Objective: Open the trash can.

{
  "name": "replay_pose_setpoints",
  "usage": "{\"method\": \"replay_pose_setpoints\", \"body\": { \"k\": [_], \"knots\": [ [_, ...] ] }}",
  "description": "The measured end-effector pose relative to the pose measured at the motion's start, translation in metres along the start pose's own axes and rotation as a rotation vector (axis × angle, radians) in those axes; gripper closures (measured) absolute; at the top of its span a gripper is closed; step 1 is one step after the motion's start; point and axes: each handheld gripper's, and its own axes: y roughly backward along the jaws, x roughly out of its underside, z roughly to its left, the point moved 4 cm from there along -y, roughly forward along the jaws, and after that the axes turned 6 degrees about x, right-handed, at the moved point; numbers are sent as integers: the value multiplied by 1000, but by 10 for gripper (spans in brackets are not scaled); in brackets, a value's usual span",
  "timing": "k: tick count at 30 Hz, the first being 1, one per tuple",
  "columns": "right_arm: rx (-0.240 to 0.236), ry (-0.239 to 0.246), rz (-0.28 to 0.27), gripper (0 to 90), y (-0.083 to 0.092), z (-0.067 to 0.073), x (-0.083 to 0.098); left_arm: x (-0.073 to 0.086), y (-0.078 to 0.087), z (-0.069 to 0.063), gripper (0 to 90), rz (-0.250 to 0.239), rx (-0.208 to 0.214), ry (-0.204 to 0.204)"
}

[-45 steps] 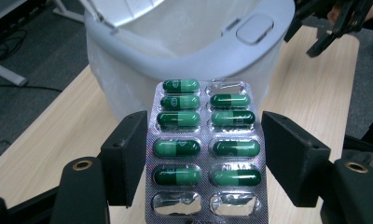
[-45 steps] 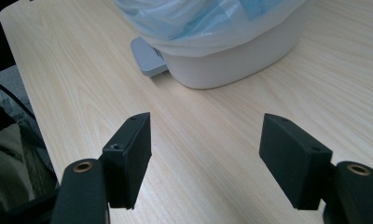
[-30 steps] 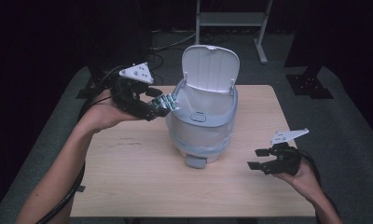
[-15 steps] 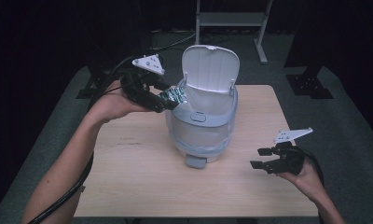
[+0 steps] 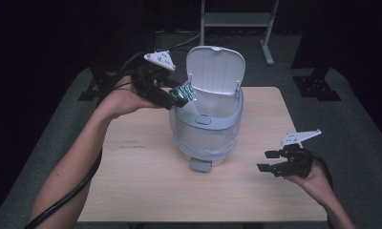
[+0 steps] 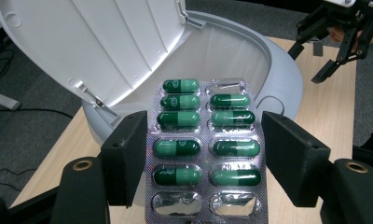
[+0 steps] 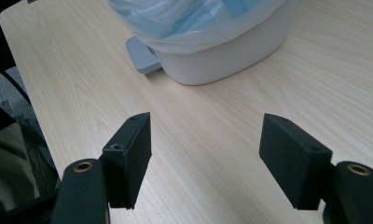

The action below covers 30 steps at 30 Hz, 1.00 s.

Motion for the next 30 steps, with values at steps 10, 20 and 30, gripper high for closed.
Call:
{"method": "replay_pose_setpoints", "body": {
  "k": [10,20,30],
  "knots": [
    [4,-6,-5,328,2,-2,1,-12,-6,5,335,3,3,-11],
    [13,-19,-10,330,8,-7,6,-24,-21,15,335,13,12,-12],
    [10,-30,-9,329,9,-9,9,-30,-35,20,335,30,2,-17]
  ]
}}
